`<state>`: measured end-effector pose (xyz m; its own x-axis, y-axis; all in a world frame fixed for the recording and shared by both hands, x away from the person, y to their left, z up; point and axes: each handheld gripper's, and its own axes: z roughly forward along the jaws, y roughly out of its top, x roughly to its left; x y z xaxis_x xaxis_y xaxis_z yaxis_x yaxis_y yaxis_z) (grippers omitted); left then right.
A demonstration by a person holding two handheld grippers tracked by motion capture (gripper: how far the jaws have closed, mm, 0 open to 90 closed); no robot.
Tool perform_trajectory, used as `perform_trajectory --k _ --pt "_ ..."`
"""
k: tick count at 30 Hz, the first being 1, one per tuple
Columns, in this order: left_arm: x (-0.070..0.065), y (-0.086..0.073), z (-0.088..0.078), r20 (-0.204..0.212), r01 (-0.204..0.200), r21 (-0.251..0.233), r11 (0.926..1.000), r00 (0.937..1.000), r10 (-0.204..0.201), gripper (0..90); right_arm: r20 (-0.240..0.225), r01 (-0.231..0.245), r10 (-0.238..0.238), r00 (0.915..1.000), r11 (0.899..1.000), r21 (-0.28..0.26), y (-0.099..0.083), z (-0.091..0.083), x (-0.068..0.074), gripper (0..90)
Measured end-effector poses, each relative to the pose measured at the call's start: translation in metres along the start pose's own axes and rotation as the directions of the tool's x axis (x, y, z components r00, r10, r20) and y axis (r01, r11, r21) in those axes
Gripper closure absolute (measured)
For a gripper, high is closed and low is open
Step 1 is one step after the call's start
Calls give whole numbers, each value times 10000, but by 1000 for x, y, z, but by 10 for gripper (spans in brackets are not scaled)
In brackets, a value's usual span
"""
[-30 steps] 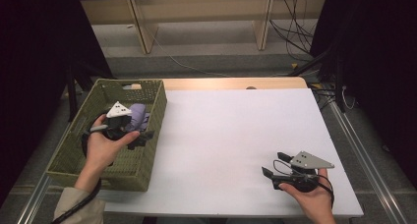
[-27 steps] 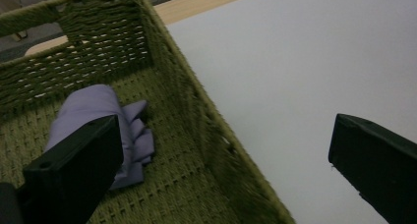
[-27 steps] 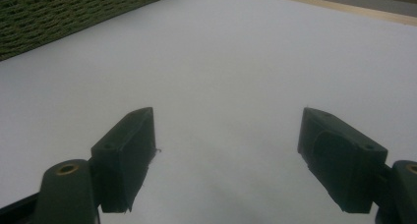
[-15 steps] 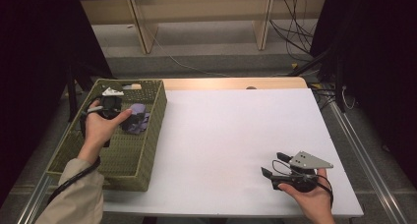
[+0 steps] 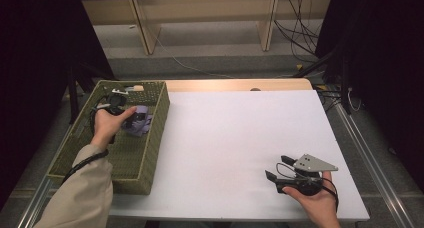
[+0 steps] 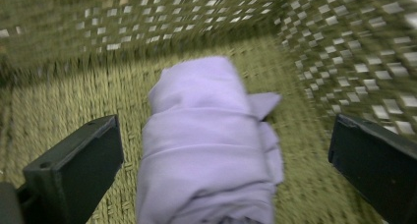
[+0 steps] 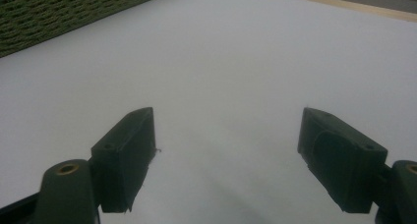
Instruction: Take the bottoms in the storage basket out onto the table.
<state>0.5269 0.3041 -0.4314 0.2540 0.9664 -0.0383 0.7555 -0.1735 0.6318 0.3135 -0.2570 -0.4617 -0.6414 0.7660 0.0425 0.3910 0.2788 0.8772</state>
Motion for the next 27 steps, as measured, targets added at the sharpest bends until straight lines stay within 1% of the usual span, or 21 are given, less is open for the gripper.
perform_trajectory --k 3,7,10,11,12,13,14,16,19,20,22,25,26,27 --pt "4 -4 9 -233 81 311 9995 9997 -73 0 -11 19 -19 10000 10000 12 0 0 0 230" --pt "6 -8 16 -134 339 495 9982 9994 -333 0 -1 43 -43 10000 10000 -1 -1 1 0 230" --pt "8 -10 20 -12 606 659 9960 9982 -607 9 -23 64 -64 10000 10000 66 -1 1 0 230" --pt "8 -11 22 -31 717 651 9953 9974 -716 37 -15 93 -93 10000 9999 76 0 1 0 231" --pt "9 -12 23 -61 781 711 9944 9969 -779 37 -15 93 -93 10000 9999 76 0 1 0 231" --pt "9 -13 24 -58 903 724 9933 9959 -902 62 -5 123 -123 9999 9999 82 0 1 1 231" --pt "10 -14 25 -8 1052 747 9916 9944 -1055 83 2 146 -146 9999 9999 91 0 1 1 231" --pt "9 -15 27 124 1209 853 9890 9924 -1224 152 2 110 -110 9999 9999 100 0 2 1 232" --pt "7 -16 29 131 1165 1010 9880 9929 -1185 167 -3 116 -116 9999 9999 117 0 2 1 232" --pt "6 -16 29 102 1162 1045 9877 9930 -1179 194 -5 141 -141 9999 9998 151 0 2 1 233" --pt "5 -16 29 59 1085 1088 9881 9939 -1098 212 -4 156 -156 9999 9998 160 0 2 1 235" --pt "1 -16 28 -79 795 1174 9899 9968 -792 284 8 170 -170 9999 9997 176 0 3 2 238" --pt "0 -16 28 -121 691 1187 9905 9976 -681 284 8 170 -170 9999 9997 176 0 3 2 238" --pt "-2 -16 28 -168 608 1213 9907 9981 -592 307 1 228 -228 9997 9995 198 0 3 2 239"
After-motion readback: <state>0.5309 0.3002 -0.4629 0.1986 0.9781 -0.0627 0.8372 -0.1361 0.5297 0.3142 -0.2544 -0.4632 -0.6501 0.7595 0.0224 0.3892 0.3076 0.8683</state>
